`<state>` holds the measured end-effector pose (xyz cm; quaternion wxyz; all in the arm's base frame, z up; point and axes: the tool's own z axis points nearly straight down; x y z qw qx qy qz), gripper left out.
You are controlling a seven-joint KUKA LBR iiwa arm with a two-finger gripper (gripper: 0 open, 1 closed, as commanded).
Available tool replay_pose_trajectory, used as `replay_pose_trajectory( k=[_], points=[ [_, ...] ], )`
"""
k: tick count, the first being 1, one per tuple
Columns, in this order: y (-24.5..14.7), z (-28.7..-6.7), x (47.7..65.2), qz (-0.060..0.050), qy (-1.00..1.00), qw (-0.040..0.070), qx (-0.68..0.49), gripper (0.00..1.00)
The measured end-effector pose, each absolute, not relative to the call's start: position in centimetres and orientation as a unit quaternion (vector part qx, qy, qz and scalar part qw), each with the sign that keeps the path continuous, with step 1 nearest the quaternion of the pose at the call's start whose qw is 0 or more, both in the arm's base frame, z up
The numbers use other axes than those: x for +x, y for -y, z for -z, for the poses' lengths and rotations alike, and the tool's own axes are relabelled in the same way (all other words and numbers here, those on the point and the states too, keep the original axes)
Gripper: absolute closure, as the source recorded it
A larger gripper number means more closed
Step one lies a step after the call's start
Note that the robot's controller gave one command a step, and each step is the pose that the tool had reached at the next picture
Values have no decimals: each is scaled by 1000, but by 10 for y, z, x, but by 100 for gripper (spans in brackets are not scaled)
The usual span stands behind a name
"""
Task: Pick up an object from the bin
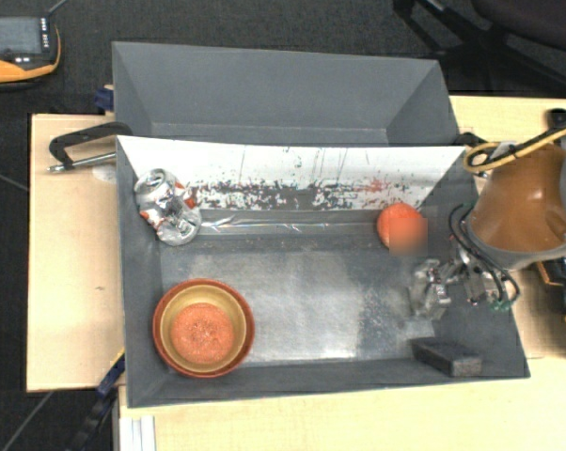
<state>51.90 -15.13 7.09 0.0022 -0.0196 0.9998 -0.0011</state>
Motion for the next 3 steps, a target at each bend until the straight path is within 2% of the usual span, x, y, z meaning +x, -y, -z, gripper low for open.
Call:
replay_pose_trajectory(
  k=[1,2,3],
  points=[
    [151,-71,519,1,-1000,2,-20,0],
    [144,-77,595,0,-998,-13,-59,0],
    [153,-130,584,1,-1000,-9,11,0]
  ],
)
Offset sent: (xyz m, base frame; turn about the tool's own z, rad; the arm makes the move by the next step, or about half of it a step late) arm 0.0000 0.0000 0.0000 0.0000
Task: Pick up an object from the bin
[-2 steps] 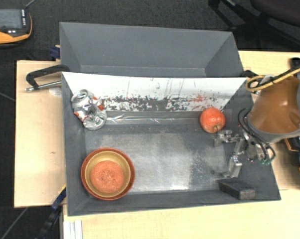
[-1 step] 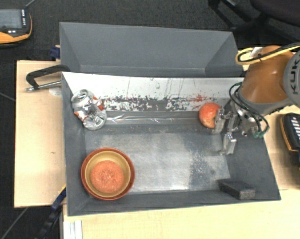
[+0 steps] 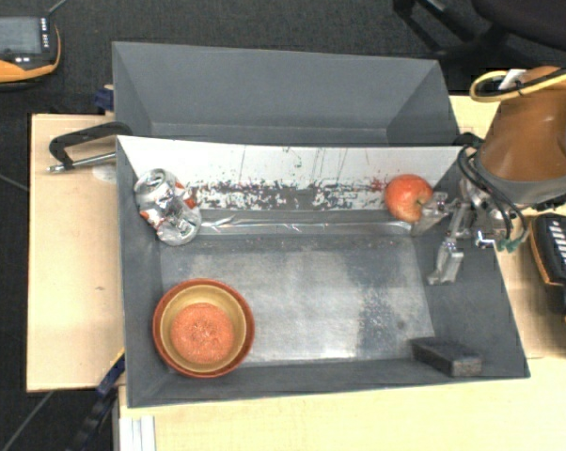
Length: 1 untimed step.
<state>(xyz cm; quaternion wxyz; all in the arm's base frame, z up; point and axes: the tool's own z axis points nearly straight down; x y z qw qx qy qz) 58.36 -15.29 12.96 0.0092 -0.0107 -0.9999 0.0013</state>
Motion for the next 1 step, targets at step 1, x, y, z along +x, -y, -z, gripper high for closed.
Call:
replay_pose_trajectory(
  k=[1],
  points=[
    [154,-112,584,0,1000,11,-15,0]
  ],
)
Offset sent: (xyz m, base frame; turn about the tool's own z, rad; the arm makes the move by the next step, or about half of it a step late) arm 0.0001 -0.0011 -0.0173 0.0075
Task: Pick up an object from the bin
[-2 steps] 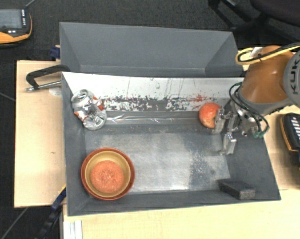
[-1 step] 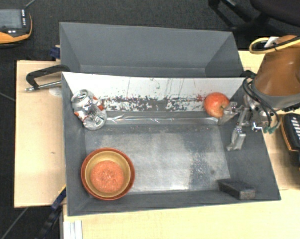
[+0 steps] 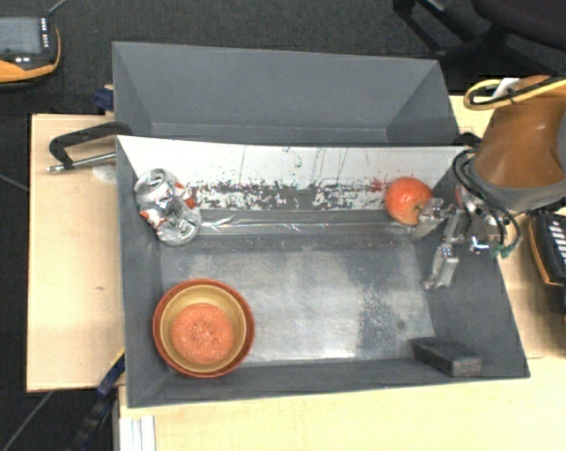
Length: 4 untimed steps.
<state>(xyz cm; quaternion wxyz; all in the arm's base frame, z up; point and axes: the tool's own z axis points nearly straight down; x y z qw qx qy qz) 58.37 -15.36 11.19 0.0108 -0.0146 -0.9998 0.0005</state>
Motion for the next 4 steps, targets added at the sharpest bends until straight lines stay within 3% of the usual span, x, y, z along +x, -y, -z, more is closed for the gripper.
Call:
replay_pose_trajectory(
  k=[1,2,3,4],
  points=[
    [151,-71,584,2,985,12,170,0],
    [154,-131,568,0,994,7,113,0],
    [90,-68,574,3,986,8,166,0],
    [93,-71,575,1,987,6,163,100]
  ],
)
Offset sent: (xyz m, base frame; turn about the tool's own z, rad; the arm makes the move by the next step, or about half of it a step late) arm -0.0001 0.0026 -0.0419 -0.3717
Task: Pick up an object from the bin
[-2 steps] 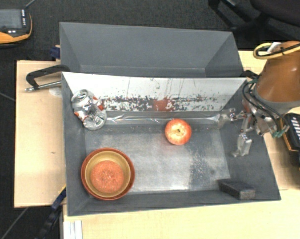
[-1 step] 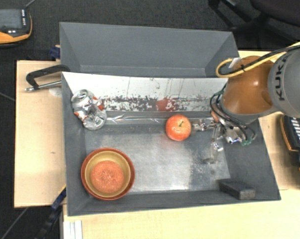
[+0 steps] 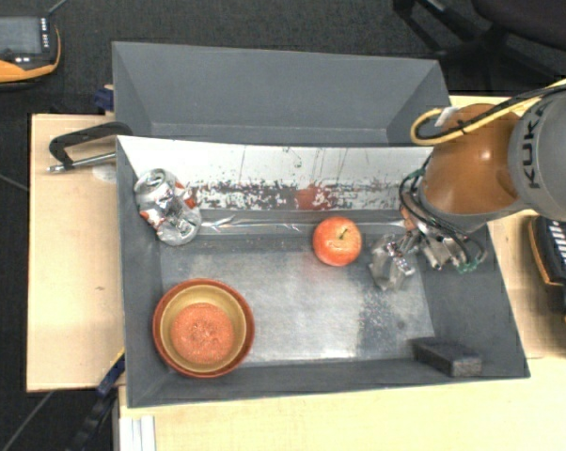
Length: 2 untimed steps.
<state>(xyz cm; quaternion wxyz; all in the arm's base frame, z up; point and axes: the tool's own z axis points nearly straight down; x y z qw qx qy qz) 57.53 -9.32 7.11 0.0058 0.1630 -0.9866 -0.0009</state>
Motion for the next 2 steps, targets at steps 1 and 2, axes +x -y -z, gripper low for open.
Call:
replay_pose_trajectory(
  k=[1,2],
  points=[
    [93,-71,575,1,987,6,163,0],
    [27,-71,591,3,982,1,187,0]
  ],
)
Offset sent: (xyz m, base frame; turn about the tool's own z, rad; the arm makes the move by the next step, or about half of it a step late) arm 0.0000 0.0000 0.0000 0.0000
